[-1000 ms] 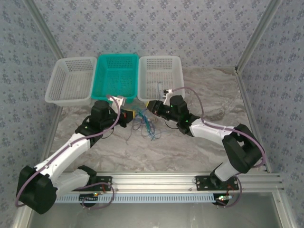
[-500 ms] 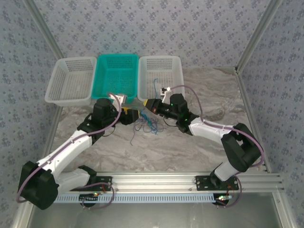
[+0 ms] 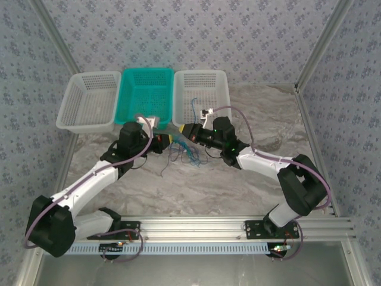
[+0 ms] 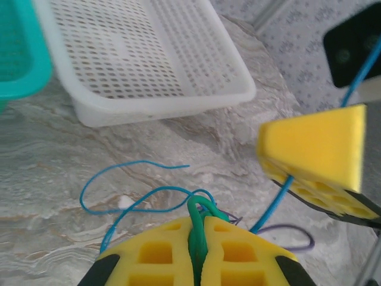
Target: Untangle the cables
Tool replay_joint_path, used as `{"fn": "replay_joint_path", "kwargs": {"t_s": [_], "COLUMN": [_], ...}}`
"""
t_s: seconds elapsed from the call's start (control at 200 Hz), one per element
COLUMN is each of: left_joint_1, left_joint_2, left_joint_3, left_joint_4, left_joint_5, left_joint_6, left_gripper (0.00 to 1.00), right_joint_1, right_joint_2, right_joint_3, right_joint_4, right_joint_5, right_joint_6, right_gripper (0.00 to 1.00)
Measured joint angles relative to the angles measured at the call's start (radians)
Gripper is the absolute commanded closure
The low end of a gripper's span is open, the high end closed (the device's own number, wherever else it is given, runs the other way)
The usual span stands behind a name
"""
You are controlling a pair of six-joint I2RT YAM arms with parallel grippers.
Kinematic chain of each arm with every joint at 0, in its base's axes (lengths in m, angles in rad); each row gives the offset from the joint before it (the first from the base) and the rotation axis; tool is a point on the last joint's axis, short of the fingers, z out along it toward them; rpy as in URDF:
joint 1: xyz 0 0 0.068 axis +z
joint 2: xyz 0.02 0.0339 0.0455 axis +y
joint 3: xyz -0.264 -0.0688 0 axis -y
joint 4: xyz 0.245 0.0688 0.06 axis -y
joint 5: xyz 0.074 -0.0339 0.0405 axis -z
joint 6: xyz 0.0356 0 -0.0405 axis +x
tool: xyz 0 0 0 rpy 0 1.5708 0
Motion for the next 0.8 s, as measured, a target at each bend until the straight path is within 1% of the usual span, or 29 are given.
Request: {"fn": "replay_joint_path", "kwargs": {"t_s": [0.125, 0.265, 0.35, 0.385, 0.48, 0.54, 0.67, 0.745, 0.8], "left_joint_1": [0.053, 0.093, 0.114, 0.126, 0.201, 0.222, 0.238, 0.245, 0.248], "left_joint_2": [-0.041, -0.085, -0.122, -0.137, -0.172, -0.187, -0.214, -0.219, -0.218], "left_joint_3": [-0.005, -0.035, -0.068, -0.078, -0.101, -0.109, -0.109, -0.109, -0.110], "left_joint_4": [-0.033, -0.076, -0.126, -0.156, -0.246, -0.290, -0.330, -0.331, -0.330], "left_joint_5": [-0.058, -0.040, -0.062, -0.115, -0.259, -0.314, -0.361, -0.360, -0.340], "left_joint_6": [-0.062, -0.127, -0.149, -0.151, -0.157, -0.161, -0.163, -0.158, -0.144], "left_gripper": [1.00, 1.00, 1.00, 1.00, 1.00, 1.00, 1.00, 1.00, 1.00], "right_joint_1": [-0.013, -0.037, -0.077, -0.103, -0.199, -0.235, -0.281, -0.309, -0.325], "right_joint_2": [-0.008, -0.077, -0.140, -0.171, -0.266, -0.320, -0.435, -0.499, -0.537], "right_joint_3": [-0.017, -0.110, -0.174, -0.200, -0.261, -0.286, -0.330, -0.345, -0.344], "right_joint_4": [-0.008, -0.026, -0.061, -0.080, -0.144, -0.190, -0.280, -0.333, -0.361], "right_joint_5": [-0.008, -0.008, -0.002, 0.018, 0.098, 0.144, 0.209, 0.232, 0.238], "right_joint_6": [0.000, 0.003, 0.006, 0.005, 0.003, 0.000, -0.008, -0.030, -0.062], "right_gripper": [1.00, 1.00, 1.00, 1.00, 1.00, 1.00, 1.00, 1.00, 1.00]}}
